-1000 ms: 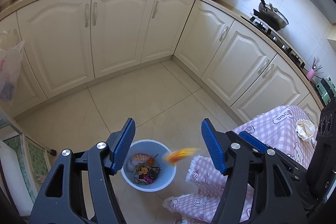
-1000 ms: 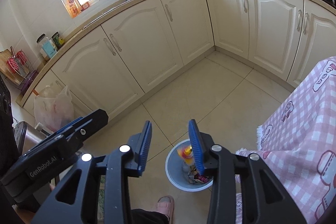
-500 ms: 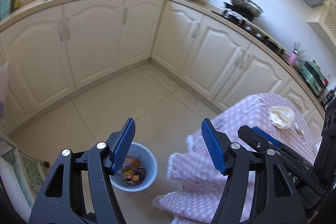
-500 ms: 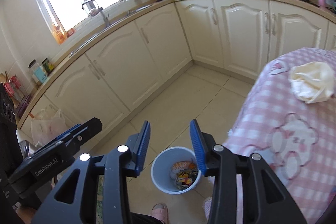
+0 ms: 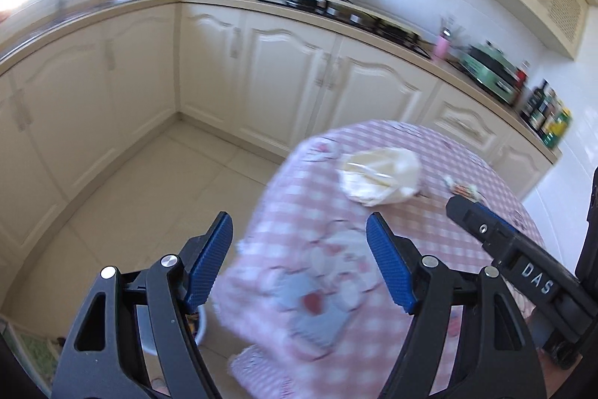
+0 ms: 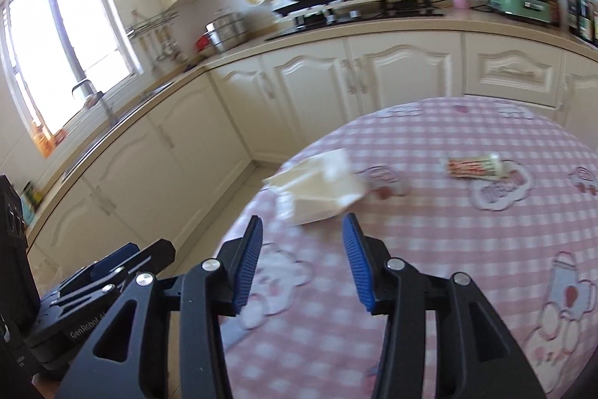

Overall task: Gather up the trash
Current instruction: 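Move both open tools back over the table toward the tissue and snack bar, then grasp the white tissue with the left tool while the right tool grasps the red-white snack bar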

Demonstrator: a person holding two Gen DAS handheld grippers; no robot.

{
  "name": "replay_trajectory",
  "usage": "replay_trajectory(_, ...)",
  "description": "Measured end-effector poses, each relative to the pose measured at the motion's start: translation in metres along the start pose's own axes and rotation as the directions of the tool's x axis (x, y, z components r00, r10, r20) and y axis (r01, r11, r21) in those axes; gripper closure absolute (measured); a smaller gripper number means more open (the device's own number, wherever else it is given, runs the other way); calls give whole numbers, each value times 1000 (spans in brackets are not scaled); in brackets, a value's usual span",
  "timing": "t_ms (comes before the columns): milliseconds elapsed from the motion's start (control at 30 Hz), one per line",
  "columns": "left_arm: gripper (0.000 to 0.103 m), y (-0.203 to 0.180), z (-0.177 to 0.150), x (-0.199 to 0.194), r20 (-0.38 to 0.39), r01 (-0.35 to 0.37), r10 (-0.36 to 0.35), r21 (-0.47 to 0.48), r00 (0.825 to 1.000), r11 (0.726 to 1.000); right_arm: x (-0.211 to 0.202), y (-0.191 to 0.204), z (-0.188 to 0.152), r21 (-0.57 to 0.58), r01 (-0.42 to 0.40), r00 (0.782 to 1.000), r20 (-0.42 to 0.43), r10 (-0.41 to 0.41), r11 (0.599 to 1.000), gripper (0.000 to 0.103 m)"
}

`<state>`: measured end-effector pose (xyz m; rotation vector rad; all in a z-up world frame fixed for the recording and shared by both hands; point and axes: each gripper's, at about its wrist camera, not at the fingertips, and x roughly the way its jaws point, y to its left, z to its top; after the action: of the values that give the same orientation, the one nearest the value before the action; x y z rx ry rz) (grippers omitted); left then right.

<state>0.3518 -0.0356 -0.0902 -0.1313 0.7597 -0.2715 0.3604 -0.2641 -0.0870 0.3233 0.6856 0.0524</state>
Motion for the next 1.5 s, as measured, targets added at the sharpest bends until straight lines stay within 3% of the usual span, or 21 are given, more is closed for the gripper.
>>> replay_trajectory(367,34,-61,14,70,-53,82,-80,30,995,996,10,-93,12,98,120,993,-9,-119,988,54)
replay_trajectory(500,49,-70,19,90,-74,99,-96,34,993,994,23,-114,17,119,156,988,-26,-154,981,52)
replay_trajectory(600,74,-75,21,103,-90,110,-107,27,990,994,32,-126,20,135,179,984,-34,-176,975,50)
replay_trajectory(667,77,-78,23,108,-85,122,-119,28,989,992,40,-133,23,140,192,981,-46,-188,971,49)
replay_trajectory(867,85,-87,34,108,-33,126,-124,36,992,991,68,-140,32,80,204,977,-85,-197,976,43)
replay_trajectory(1133,86,-86,41,108,-16,131,-130,33,991,991,98,-113,44,-88,229,967,-92,-237,969,44)
replay_trajectory(1200,86,-86,41,107,-17,133,-133,36,991,990,111,-113,43,-99,254,952,-149,-267,962,50)
replay_trajectory(1267,86,-84,40,104,-15,134,-134,37,991,990,111,-114,44,-106,280,945,-145,-294,954,73)
replay_trajectory(1300,86,-83,40,102,-13,134,-134,37,991,990,111,-114,43,-105,276,946,-146,-290,955,79)
replay_trajectory(1400,87,-78,40,94,-7,131,-130,31,991,991,107,-107,42,-128,281,946,-128,-296,951,89)
replay_trajectory(1500,87,-69,38,81,6,111,-112,23,994,994,99,-97,40,-115,207,966,-132,-222,972,90)
